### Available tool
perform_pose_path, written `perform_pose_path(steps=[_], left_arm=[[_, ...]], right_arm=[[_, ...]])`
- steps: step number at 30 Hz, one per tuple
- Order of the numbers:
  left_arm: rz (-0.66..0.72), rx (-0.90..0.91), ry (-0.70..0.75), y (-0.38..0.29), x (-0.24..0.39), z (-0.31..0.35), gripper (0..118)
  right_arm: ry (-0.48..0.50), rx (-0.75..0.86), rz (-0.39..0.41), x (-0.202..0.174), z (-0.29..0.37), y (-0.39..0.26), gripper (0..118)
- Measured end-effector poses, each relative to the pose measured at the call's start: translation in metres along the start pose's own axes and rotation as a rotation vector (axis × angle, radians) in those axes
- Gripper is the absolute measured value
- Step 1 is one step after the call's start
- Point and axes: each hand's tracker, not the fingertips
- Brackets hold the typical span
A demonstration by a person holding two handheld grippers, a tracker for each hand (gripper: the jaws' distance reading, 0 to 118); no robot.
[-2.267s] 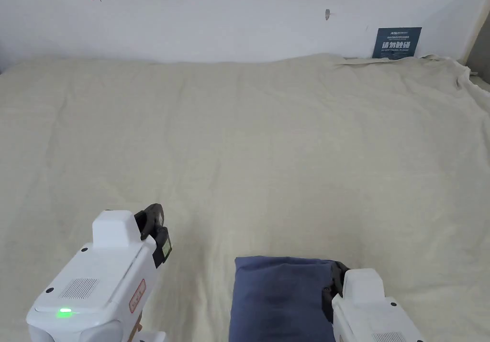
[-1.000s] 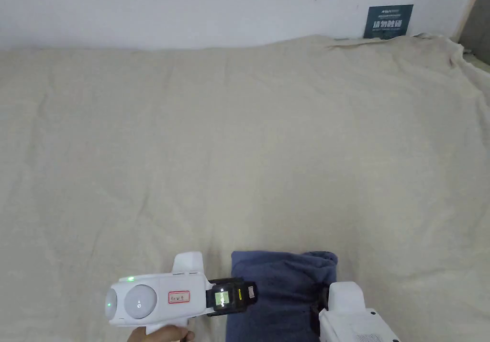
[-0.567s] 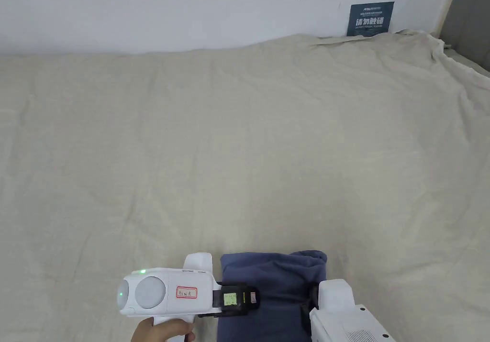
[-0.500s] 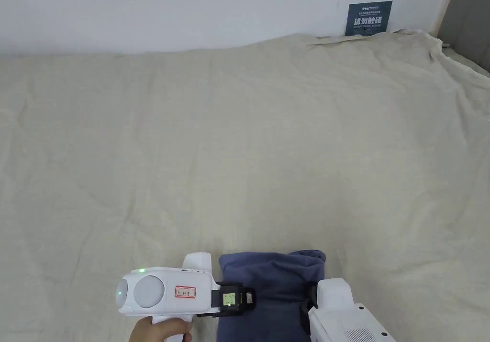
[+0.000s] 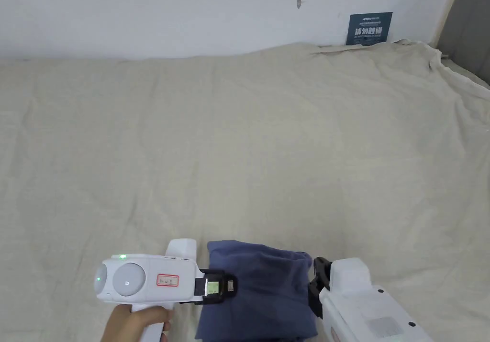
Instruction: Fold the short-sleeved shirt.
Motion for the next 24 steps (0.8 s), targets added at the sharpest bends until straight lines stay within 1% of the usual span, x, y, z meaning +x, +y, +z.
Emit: perform_pose_path(steps=[4,10,13,14,15,17,20,22,24], left_arm=[[-0.005,0.022,0.056,0.015,-0.026,0.035,27],[-0.021,0.044,0.211,0.035,-0.08,0.096,27],[-0.011,0.056,0.273,0.041,-0.112,0.129,27],[-0.004,0.06,0.315,0.042,-0.117,0.142,27],[0.006,0.064,0.344,0.043,-0.129,0.154,27],[0.076,0.096,0.383,0.044,-0.151,0.176,27],[0.122,0.134,0.459,0.041,-0.179,0.208,27],[0.148,0.136,0.48,0.04,-0.197,0.226,27],[0.183,0.136,0.531,0.038,-0.214,0.241,27]], right_arm=[[0.009,0.082,0.007,0.001,0.015,0.029,0],[0.003,0.203,0.0,-0.006,0.042,0.074,0],[-0.009,0.248,0.01,-0.005,0.05,0.09,0],[-0.012,0.259,0.014,-0.006,0.052,0.094,0],[-0.016,0.266,0.018,-0.006,0.053,0.098,0],[-0.022,0.28,0.014,-0.005,0.055,0.103,0],[-0.041,0.291,0.016,-0.006,0.055,0.107,0],[-0.046,0.292,0.013,-0.005,0.055,0.108,0],[-0.057,0.292,0.014,-0.006,0.054,0.108,0]])
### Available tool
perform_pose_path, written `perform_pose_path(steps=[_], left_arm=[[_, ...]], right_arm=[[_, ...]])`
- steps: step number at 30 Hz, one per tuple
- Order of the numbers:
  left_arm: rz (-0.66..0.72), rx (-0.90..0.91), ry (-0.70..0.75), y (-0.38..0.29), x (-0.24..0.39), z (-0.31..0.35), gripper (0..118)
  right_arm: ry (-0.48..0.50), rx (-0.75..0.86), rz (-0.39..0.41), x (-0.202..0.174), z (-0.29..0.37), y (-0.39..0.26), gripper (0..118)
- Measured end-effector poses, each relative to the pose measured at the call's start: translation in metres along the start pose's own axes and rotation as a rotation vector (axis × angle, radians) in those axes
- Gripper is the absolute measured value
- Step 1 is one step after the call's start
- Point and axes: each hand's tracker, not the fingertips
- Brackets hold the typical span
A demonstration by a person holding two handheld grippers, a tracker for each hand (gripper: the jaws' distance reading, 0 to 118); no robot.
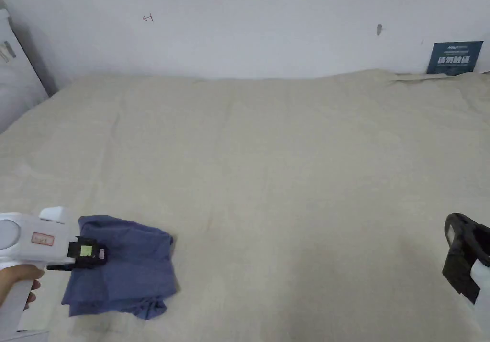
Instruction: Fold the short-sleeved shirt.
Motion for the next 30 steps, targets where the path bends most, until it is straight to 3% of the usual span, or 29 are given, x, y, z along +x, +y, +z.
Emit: perform_pose_path(steps=[8,16,18,21,22,23,30], left_arm=[[0.248,0.036,0.079,-0.013,-0.068,-0.007,27],[0.344,0.028,0.098,-0.032,-0.078,-0.031,30],[0.351,0.038,0.136,-0.034,-0.078,-0.032,44],[0.355,0.036,0.178,-0.034,-0.075,-0.032,85],[0.363,0.037,0.191,-0.034,-0.075,-0.03,104],[0.369,0.042,0.201,-0.035,-0.073,-0.026,112],[0.303,0.285,0.183,-0.029,-0.049,0.027,114]], right_arm=[[-0.029,-0.01,0.004,0.007,-0.012,-0.007,0],[-0.039,-0.033,0.018,0.003,-0.015,-0.009,0],[-0.034,-0.036,0.016,0.002,-0.015,-0.009,0],[-0.029,-0.034,0.02,0.0,-0.015,-0.007,0],[-0.025,-0.032,0.019,0.0,-0.015,-0.006,0],[-0.023,-0.029,0.017,-0.001,-0.015,-0.005,0],[-0.003,-0.005,0.02,0.0,-0.008,0.007,0]])
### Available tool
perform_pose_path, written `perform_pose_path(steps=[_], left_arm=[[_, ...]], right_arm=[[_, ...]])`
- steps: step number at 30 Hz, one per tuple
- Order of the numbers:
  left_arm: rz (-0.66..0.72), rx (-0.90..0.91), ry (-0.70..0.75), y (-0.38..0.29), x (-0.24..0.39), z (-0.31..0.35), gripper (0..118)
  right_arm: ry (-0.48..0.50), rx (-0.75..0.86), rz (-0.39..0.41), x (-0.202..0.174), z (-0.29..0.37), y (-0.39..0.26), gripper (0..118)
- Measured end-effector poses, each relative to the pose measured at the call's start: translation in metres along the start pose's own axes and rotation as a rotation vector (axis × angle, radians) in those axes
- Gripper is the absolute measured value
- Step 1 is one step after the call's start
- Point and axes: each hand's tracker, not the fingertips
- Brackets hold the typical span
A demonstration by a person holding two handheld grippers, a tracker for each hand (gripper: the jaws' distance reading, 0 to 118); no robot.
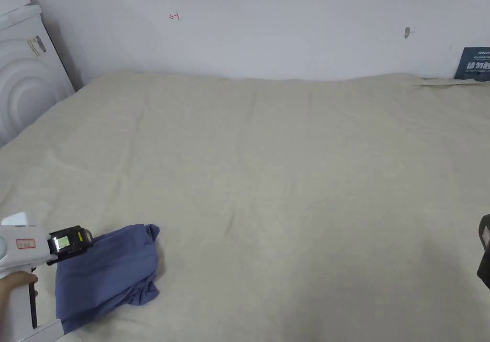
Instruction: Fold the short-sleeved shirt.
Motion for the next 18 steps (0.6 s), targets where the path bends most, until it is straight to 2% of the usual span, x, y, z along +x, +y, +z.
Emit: perform_pose_path(steps=[9,14,18], left_arm=[[-0.173,0.368,-0.047,0.007,0.06,0.088,114],[-0.215,0.445,-0.109,0.004,0.097,0.123,114],[-0.176,0.491,-0.108,-0.004,0.127,0.141,110]], right_arm=[[0.013,0.063,0.022,0.014,0.011,0.02,0],[0.006,0.103,0.038,0.019,0.018,0.036,0],[-0.012,0.136,0.063,0.026,0.021,0.044,0]])
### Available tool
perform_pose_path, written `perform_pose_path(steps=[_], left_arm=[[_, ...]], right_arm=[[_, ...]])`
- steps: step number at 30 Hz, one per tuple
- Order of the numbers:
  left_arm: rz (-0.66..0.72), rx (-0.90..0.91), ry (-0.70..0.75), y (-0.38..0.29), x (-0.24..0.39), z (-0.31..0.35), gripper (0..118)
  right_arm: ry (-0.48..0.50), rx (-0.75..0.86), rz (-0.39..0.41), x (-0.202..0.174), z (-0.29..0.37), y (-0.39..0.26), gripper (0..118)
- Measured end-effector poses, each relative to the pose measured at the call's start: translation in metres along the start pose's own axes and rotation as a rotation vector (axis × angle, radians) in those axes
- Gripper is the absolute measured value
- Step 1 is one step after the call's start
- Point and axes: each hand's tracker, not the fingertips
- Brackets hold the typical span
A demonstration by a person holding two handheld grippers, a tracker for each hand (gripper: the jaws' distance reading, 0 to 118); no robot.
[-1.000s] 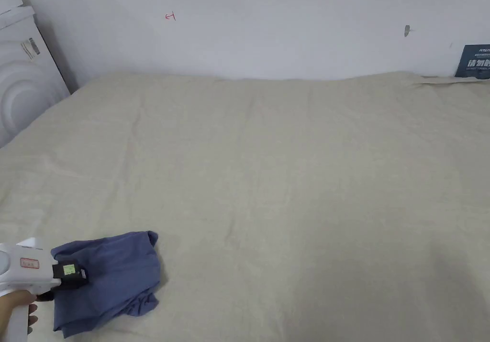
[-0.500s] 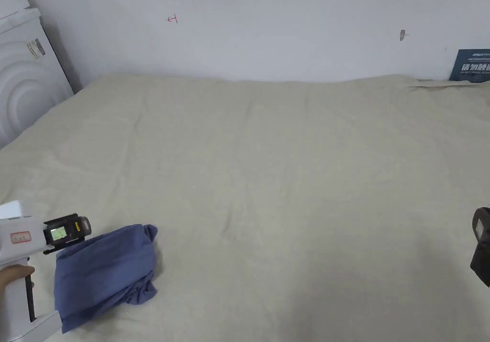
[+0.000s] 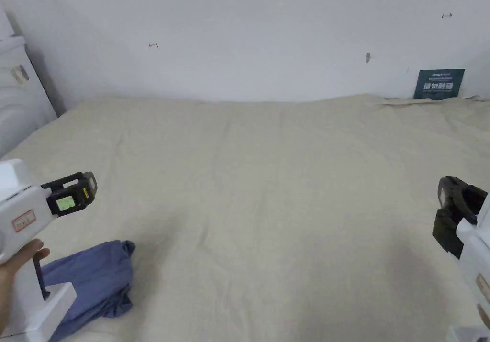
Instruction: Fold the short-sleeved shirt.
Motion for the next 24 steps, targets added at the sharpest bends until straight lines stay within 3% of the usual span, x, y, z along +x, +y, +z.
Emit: perform_pose_path(steps=[4,9,12,14,15,16,18,24], left_arm=[[-0.02,0.136,0.013,-0.008,0.034,0.016,93],[-0.094,0.243,0.004,-0.025,0.079,0.034,86],[-0.151,0.304,-0.024,-0.038,0.105,0.042,72],[-0.145,0.314,-0.045,-0.046,0.112,0.04,58],[-0.149,0.313,-0.073,-0.049,0.118,0.04,47],[-0.143,0.313,-0.083,-0.052,0.123,0.04,28],[-0.126,0.311,-0.13,-0.057,0.137,0.04,10],[-0.153,0.344,-0.177,-0.073,0.161,0.046,0]], right_arm=[[-0.008,0.024,0.009,0.007,0.002,0.006,0],[-0.016,0.049,0.022,0.007,0.008,0.016,0],[-0.022,0.056,0.017,0.008,0.011,0.017,0],[-0.025,0.056,0.013,0.009,0.012,0.016,0],[-0.026,0.055,0.012,0.01,0.013,0.016,0],[-0.029,0.055,0.012,0.01,0.014,0.016,0],[-0.037,0.057,0.007,0.011,0.016,0.015,0],[-0.064,0.06,-0.012,0.019,0.019,0.008,0]])
